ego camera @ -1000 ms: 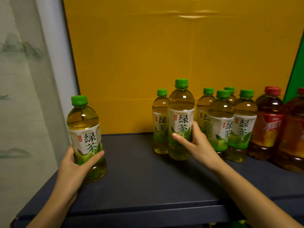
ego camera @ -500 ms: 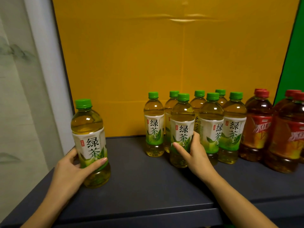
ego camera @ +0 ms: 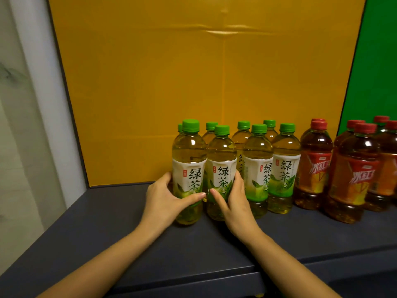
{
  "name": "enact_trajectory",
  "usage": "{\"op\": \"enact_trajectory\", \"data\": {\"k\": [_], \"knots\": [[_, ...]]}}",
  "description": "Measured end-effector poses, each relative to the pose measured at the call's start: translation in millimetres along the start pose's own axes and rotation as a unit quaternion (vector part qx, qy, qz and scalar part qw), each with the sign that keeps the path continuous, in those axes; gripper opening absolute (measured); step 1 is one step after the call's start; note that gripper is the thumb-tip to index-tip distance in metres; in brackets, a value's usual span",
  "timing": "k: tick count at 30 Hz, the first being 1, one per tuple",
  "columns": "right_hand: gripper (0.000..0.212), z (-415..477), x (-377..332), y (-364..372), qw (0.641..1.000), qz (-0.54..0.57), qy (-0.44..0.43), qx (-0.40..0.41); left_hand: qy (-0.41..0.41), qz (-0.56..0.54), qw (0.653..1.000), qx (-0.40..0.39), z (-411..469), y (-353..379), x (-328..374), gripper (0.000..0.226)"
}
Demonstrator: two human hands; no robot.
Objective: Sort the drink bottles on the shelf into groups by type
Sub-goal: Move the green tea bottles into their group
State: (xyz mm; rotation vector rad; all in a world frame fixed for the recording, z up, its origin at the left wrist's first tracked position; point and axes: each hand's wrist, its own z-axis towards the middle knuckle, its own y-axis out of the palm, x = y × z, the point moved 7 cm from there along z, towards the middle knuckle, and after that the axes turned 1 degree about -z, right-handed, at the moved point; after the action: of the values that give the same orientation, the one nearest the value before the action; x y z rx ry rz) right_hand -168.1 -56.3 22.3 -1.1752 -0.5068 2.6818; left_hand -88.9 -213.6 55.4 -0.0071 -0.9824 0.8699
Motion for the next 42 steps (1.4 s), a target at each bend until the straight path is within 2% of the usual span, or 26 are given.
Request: {"op": "enact_trajectory", "data": {"k": [3,9,12,16,21,23,25,27,30,32,34,37,42], "knots": [[0.073,-0.4,1.0,-0.1,1.0,0.003,0.003,0.001,0.003,0.013,1.0,-0.007,2.7,14.7,-6.4,0.079],[0.076,0.0,2.4,0.2,1.0,-0.002,0.012,0.009,-0.007,0.028,1.0,-0.007,7.0,23.5,-18.4,0.061],[0.074,-1.1,3.3,0.6,1.0,-0.019,0.012,0.008,0.009,0.034,0.999,-0.003,8.7,24.6,-21.3,0.067],[0.072,-2.3,2.3,-0.4,0.999,-0.038,0.013,0.011,0.015,0.049,0.999,-0.003,6.0,27.2,-21.5,0.06],[0.076,-2.7,1.0,0.1,0.999,-0.04,0.025,0.004,-0.012,0.08,0.997,-0.019,-0.2,33.8,-23.3,0.062],[0.079,-3.0,0.2,-1.4,0.999,-0.035,0.035,0.002,-0.01,0.091,0.996,-0.02,-3.2,33.4,-21.6,0.068],[0.08,-4.4,-2.3,-5.8,0.999,-0.031,0.037,0.006,0.025,0.083,0.996,0.002,-6.5,27.1,-14.4,0.081],[0.077,-9.4,-6.4,-13.1,0.999,-0.025,0.032,0.018,0.102,0.067,0.992,0.044,-9.8,14.7,2.5,0.082],[0.07,-24.0,-14.7,-28.4,0.999,-0.02,0.024,0.043,0.236,0.036,0.968,0.082,-18.4,0.1,32.4,0.052],[0.059,-33.6,-20.0,-44.3,0.998,-0.015,0.001,0.067,0.304,0.033,0.95,0.058,-25.6,2.3,47.2,0.027],[0.046,-39.2,-22.1,-64.6,0.996,-0.011,-0.008,0.089,0.339,0.044,0.94,0.005,-33.3,13.5,56.3,0.011],[0.034,-40.4,-17.2,-98.1,0.993,-0.002,-0.003,0.116,0.345,0.071,0.932,-0.081,-42.9,37.3,62.9,0.01],[0.03,-32.6,5.2,-152.3,0.989,-0.009,0.008,0.148,0.32,0.061,0.929,-0.176,-48.4,81.1,76.7,0.018]]}}
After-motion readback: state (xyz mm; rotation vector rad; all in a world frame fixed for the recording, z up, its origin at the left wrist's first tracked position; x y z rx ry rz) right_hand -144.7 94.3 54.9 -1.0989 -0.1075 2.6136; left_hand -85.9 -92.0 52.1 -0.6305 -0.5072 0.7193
